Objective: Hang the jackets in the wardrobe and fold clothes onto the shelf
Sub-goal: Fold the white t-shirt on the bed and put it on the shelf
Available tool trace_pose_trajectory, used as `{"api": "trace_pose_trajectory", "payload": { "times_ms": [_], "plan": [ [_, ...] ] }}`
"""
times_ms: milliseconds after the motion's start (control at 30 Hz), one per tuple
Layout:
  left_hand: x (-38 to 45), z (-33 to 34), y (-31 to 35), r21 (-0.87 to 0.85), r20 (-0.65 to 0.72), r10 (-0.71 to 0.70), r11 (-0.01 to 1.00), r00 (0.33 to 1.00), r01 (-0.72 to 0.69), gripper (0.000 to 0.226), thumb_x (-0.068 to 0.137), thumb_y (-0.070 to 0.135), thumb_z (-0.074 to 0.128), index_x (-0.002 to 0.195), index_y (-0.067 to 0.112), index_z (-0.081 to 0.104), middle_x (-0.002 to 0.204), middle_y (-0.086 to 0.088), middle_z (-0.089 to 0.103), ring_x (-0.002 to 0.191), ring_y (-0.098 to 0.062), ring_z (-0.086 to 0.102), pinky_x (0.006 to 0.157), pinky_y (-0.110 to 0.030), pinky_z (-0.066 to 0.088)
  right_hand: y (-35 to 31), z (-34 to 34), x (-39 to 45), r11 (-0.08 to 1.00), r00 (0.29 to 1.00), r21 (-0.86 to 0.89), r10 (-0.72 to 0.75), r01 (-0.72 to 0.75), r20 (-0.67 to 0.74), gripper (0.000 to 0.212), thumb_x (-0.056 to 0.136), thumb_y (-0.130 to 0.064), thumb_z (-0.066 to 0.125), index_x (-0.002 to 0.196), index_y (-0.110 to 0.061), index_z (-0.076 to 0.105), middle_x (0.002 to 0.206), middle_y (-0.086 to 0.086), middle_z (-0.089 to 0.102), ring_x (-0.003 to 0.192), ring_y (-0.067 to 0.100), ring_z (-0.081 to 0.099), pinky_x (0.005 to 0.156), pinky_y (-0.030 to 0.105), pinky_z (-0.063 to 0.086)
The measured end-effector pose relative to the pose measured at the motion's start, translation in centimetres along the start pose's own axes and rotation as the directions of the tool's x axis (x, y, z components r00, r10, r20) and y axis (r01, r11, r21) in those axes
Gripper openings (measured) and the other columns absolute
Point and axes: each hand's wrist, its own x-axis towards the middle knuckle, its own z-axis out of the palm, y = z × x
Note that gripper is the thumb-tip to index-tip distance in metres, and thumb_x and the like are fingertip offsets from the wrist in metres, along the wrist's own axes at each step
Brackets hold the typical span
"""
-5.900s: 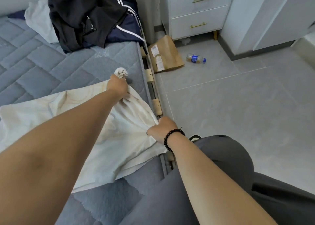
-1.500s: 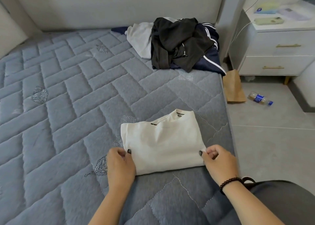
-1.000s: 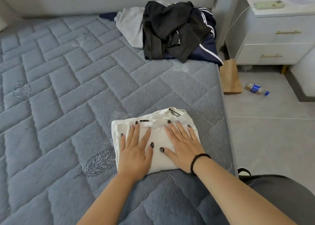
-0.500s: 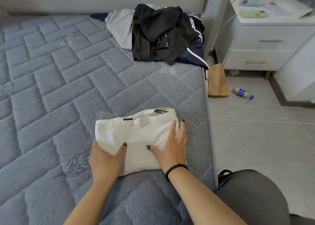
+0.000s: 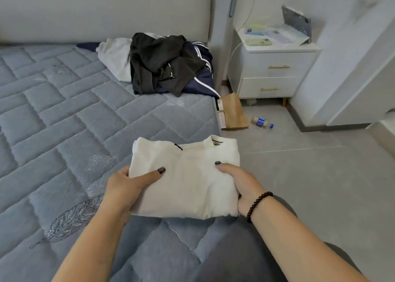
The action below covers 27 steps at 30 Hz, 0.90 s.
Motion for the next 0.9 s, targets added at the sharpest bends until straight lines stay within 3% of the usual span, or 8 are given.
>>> {"api": "trace_pose_trajectory", "payload": {
  "times_ms": [67,167,267,400,567,667,767,900],
  "plan": [
    [-1.5,1.8,1.7,-0.081,0.173,0.041,0.996,0.984,-0.027,0.047,0.052,0.026,0.094,0.094,0.02,0.074,0.089,0.002,0.076,0.074,-0.016,0.074,0.049,-0.026,0.054,-1.4,-2.3,-2.4,0.991,0.991,0.048,-0.119,0.121,-0.054,0.021,0.079,-0.018,0.073,0.099,-0.011,0.071,0.09,0.009,0.075,0.08,0.028,0.072,0.072,0.043,0.058],
    [-3.1,4.9,3.9,-0.24,0.482,-0.042,0.954,0.875,0.178,0.032,0.065,0.019,0.084,0.095,0.01,0.078,0.106,-0.012,0.073,0.092,-0.027,0.072,0.066,-0.039,0.059,-3.7,-5.6,-5.6,0.926,0.914,0.039,-0.365,0.377,-0.175,0.021,0.082,-0.016,0.071,0.103,-0.017,0.068,0.095,0.005,0.075,0.084,0.023,0.072,0.073,0.04,0.058],
    [-5.0,9.3,5.4,-0.218,0.6,-0.111,0.93,0.792,0.296,0.032,0.067,0.01,0.076,0.097,0.001,0.075,0.105,-0.016,0.073,0.09,-0.029,0.073,0.063,-0.043,0.059,-5.4,-9.2,-8.2,0.815,0.768,-0.06,-0.565,0.576,-0.3,0.016,0.081,-0.013,0.072,0.087,-0.027,0.07,0.091,-0.002,0.075,0.08,0.015,0.072,0.062,0.031,0.058],
    [-7.8,16.0,6.6,-0.135,0.711,-0.119,0.944,0.693,0.301,0.037,0.069,0.007,0.073,0.105,0.004,0.07,0.103,-0.016,0.073,0.086,-0.031,0.073,0.061,-0.046,0.059,-6.6,-14.4,-10.1,0.71,0.631,-0.18,-0.693,0.681,-0.349,0.022,0.082,-0.014,0.072,0.079,-0.035,0.072,0.085,-0.008,0.074,0.077,0.009,0.07,0.057,0.022,0.054],
    [-9.1,25.9,5.5,0.014,0.67,-0.017,1.0,0.742,0.01,0.021,0.089,0.015,0.066,0.11,0.011,0.068,0.097,-0.006,0.076,0.084,-0.023,0.074,0.06,-0.034,0.059,-6.9,-22.5,-10.2,0.659,0.493,-0.231,-0.711,0.716,-0.502,0.017,0.079,-0.019,0.073,0.08,-0.035,0.072,0.084,-0.009,0.073,0.078,0.008,0.069,0.063,0.025,0.056],
    [-9.0,32.9,4.1,0.094,0.682,0.009,0.991,0.731,-0.099,0.017,0.093,0.021,0.063,0.108,0.019,0.068,0.093,0.0,0.076,0.086,-0.021,0.073,0.073,-0.038,0.058,-7.2,-27.6,-8.9,0.67,0.443,-0.242,-0.677,0.702,-0.588,0.012,0.077,-0.024,0.072,0.082,-0.035,0.072,0.085,-0.009,0.073,0.077,0.008,0.068,0.062,0.023,0.056],
    [-8.7,39.9,3.4,0.175,0.687,-0.002,0.971,0.727,-0.163,0.015,0.092,0.024,0.063,0.106,0.023,0.069,0.097,0.003,0.076,0.097,-0.023,0.069,0.092,-0.046,0.053,-7.9,-33.1,-7.1,0.704,0.393,-0.25,-0.614,0.665,-0.684,0.01,0.081,-0.022,0.071,0.082,-0.032,0.069,0.084,-0.01,0.07,0.077,0.009,0.066,0.065,0.028,0.057],
    [-9.0,47.6,3.8,0.264,0.665,-0.053,0.95,0.745,-0.168,0.008,0.09,0.022,0.064,0.092,0.024,0.071,0.092,0.002,0.076,0.094,-0.023,0.069,0.092,-0.046,0.053,-9.6,-39.1,-4.6,0.766,0.383,-0.19,-0.5,0.615,-0.777,0.011,0.081,-0.023,0.071,0.077,-0.03,0.063,0.075,-0.019,0.068,0.069,0.0,0.064,0.063,0.027,0.051]
  ]
}}
